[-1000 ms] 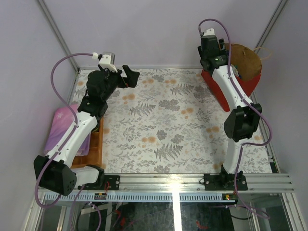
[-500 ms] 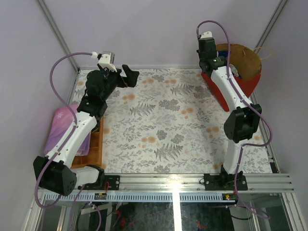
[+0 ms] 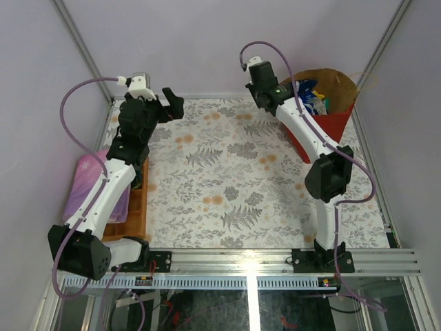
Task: Take the snacks out of the paper bag
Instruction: Adjust the paper bag at the center of the board.
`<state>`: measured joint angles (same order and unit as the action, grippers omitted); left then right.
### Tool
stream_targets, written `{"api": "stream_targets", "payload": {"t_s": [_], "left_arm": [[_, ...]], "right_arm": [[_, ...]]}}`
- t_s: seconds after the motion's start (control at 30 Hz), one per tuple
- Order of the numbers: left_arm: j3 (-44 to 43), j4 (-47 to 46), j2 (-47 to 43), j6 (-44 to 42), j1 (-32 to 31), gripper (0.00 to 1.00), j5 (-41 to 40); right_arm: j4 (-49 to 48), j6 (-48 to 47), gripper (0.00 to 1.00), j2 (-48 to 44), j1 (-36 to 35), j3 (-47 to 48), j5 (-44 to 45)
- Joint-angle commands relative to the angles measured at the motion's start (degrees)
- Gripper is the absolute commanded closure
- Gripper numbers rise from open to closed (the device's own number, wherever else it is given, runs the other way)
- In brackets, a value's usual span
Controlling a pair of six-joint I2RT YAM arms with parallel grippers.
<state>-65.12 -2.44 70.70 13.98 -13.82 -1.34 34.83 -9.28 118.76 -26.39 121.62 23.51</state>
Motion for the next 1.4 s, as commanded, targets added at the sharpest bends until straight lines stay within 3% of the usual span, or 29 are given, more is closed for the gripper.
{"api": "stream_targets", "payload": {"t_s": [0.0, 0.17, 0.47, 0.93, 1.13, 1.3, 1.33, 1.37], "left_arm": [[-1.9, 1.2, 1.0, 2.2, 1.9, 0.00, -6.7], [-2.0, 2.7, 1.1, 2.4, 4.1, 0.00, -9.0], [-2.2, 4.8, 0.0, 4.3, 8.6, 0.00, -7.5], [-3.3, 7.6, 0.8, 4.5, 9.9, 0.00, -4.9], [1.7, -0.5, 2.9, 2.3, 9.9, 0.00, 0.6], [0.5, -3.3, 9.2, 1.1, 9.9, 0.00, 12.6], [0.6, -4.1, 9.8, 1.1, 9.9, 0.00, 15.2], [1.1, -5.0, 10.0, 0.9, 9.9, 0.00, 17.6]], "right_arm": [[-1.1, -0.4, 1.00, -1.8, -5.8, 4.2, -9.1], [-1.8, 1.6, 1.00, -3.3, -11.0, -1.0, -13.5], [-10.3, 7.5, 1.00, -11.1, -21.0, -21.8, -22.9], [-19.5, 15.4, 1.00, -15.9, -31.6, -47.3, -33.9], [-20.6, 16.4, 1.00, -16.4, -33.8, -53.3, -32.7], [-21.6, 16.7, 0.90, -20.2, -34.2, -56.3, -30.8], [-22.2, 16.7, 0.85, -21.3, -34.2, -56.8, -30.4], [-22.6, 16.5, 0.72, -22.4, -34.2, -57.4, -30.3]]}}
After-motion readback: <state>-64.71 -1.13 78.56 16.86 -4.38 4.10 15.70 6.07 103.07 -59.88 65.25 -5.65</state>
